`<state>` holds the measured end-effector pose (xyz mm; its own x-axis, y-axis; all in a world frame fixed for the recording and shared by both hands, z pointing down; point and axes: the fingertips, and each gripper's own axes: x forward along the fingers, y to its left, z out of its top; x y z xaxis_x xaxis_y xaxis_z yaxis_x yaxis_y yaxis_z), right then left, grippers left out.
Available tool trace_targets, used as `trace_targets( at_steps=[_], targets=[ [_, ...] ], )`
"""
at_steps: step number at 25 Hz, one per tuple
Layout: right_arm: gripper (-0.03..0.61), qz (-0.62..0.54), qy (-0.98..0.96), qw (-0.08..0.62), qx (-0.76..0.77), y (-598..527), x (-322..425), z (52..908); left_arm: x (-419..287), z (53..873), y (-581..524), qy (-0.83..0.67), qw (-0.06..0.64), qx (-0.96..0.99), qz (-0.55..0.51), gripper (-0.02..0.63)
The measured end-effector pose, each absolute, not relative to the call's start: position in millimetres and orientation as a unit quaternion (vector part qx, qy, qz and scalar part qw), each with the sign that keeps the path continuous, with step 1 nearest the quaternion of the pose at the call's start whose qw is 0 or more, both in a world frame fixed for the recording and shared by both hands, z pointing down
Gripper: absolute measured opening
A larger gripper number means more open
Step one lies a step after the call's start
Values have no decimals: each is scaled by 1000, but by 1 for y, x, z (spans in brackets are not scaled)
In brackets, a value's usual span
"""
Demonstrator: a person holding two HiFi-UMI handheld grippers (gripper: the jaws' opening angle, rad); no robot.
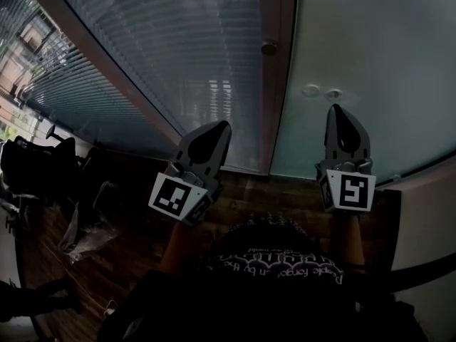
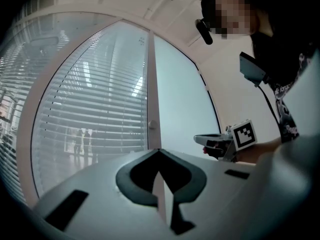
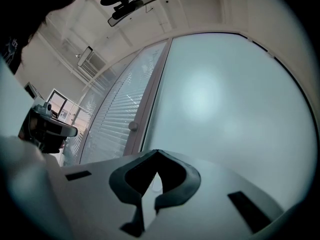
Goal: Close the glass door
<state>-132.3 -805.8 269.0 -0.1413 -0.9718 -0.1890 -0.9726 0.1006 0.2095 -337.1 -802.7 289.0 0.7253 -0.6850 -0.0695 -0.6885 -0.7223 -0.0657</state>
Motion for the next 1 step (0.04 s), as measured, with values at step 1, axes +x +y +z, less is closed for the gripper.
trace_targets(
  at_steps=[1],
  targets=[
    [3,140,742,1,-656,-805,-132,269,-337,289,-802,370,43,-928,20,2]
  ],
)
